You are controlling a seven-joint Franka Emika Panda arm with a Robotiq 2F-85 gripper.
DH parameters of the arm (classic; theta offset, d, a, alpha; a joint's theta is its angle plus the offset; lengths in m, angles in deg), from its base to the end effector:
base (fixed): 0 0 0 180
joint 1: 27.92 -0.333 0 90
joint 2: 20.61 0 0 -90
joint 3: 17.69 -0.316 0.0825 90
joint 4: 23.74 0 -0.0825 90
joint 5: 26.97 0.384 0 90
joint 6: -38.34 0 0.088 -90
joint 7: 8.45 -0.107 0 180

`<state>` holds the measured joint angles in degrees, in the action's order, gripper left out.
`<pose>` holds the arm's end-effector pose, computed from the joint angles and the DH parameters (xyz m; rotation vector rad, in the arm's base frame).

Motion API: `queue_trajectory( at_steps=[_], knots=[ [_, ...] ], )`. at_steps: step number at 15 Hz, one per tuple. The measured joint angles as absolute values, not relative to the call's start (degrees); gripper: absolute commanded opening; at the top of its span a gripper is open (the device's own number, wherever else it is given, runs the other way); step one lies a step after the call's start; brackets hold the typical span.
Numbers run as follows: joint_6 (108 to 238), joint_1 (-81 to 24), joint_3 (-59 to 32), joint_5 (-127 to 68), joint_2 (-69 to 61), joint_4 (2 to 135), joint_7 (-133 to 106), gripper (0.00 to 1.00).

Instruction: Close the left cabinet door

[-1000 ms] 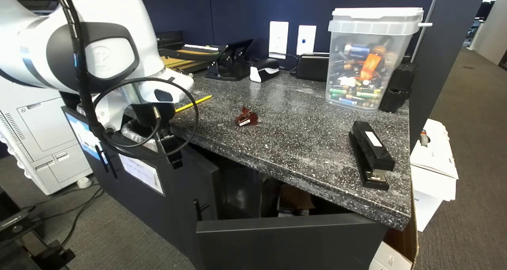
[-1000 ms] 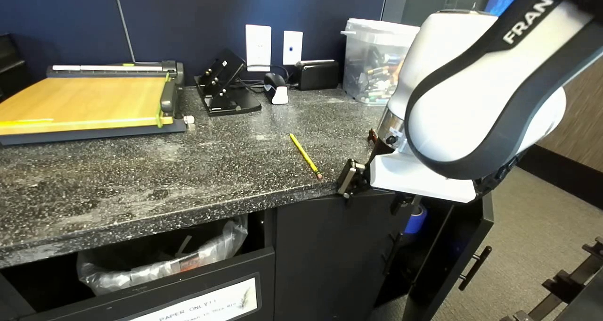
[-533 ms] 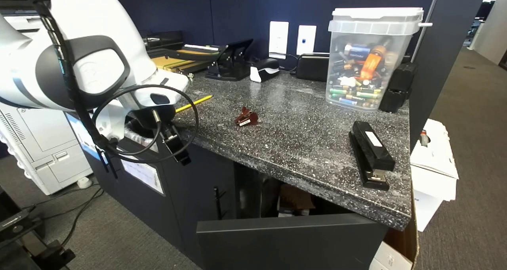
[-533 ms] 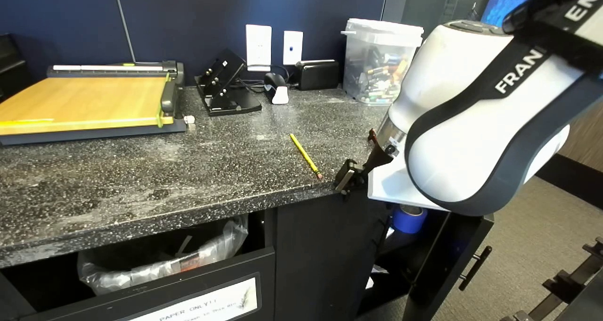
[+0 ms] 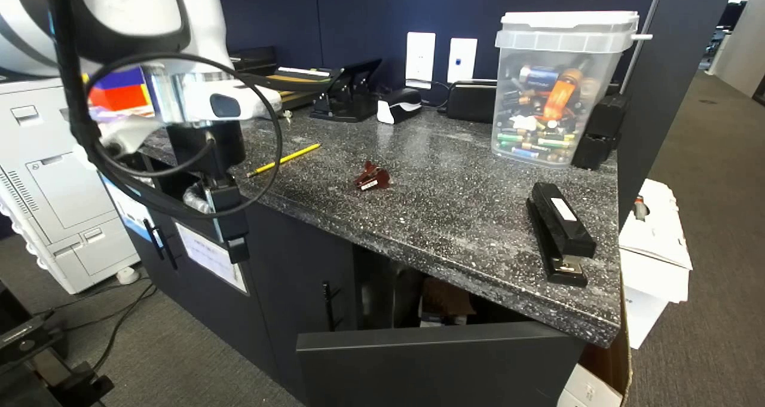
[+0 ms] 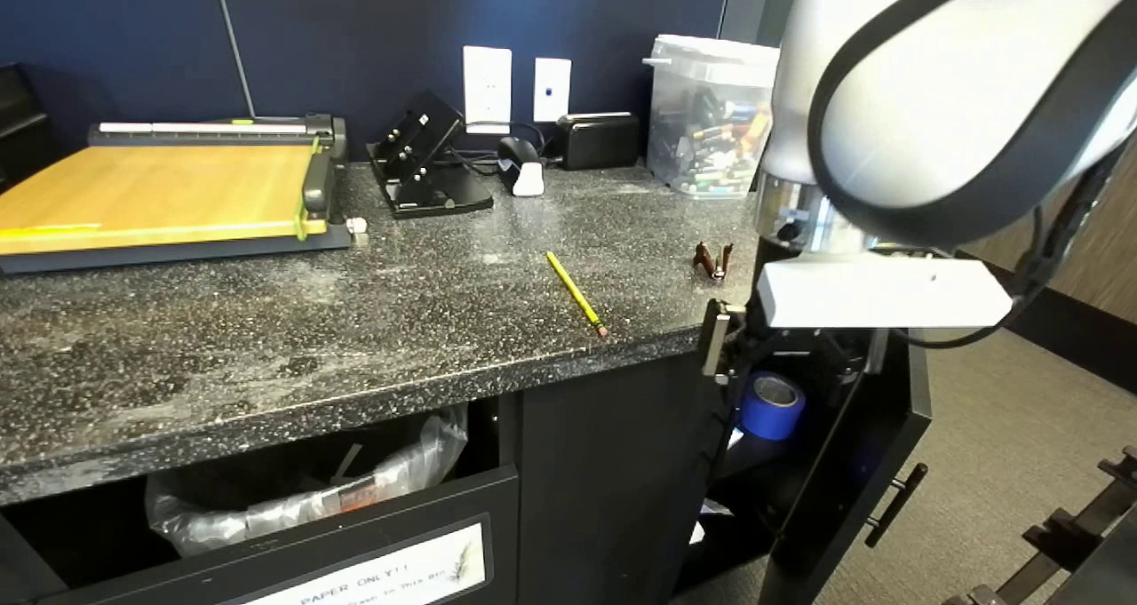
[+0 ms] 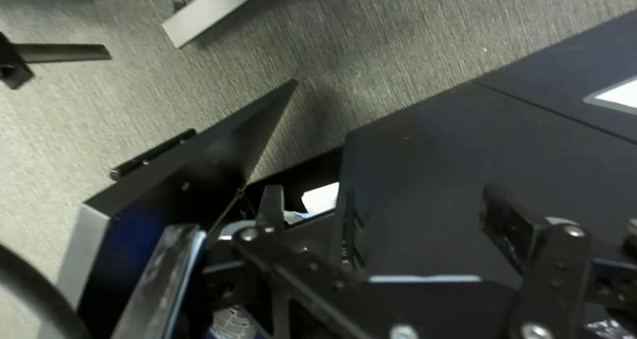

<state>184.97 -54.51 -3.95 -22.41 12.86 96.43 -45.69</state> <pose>0.5521 0.1204 0.1360 2.9325 -0.6913 -0.0807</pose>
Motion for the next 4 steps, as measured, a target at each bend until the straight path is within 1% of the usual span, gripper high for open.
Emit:
queue_trajectory(
  at_steps=[2,4],
  knots=[
    [175.11,-52.52,-4.82,-25.27,8.05,97.47,-45.57,1.00],
    [170.14,-50.97,-5.55,-26.49,4.62,98.41,-45.28,1.00]
  ],
)
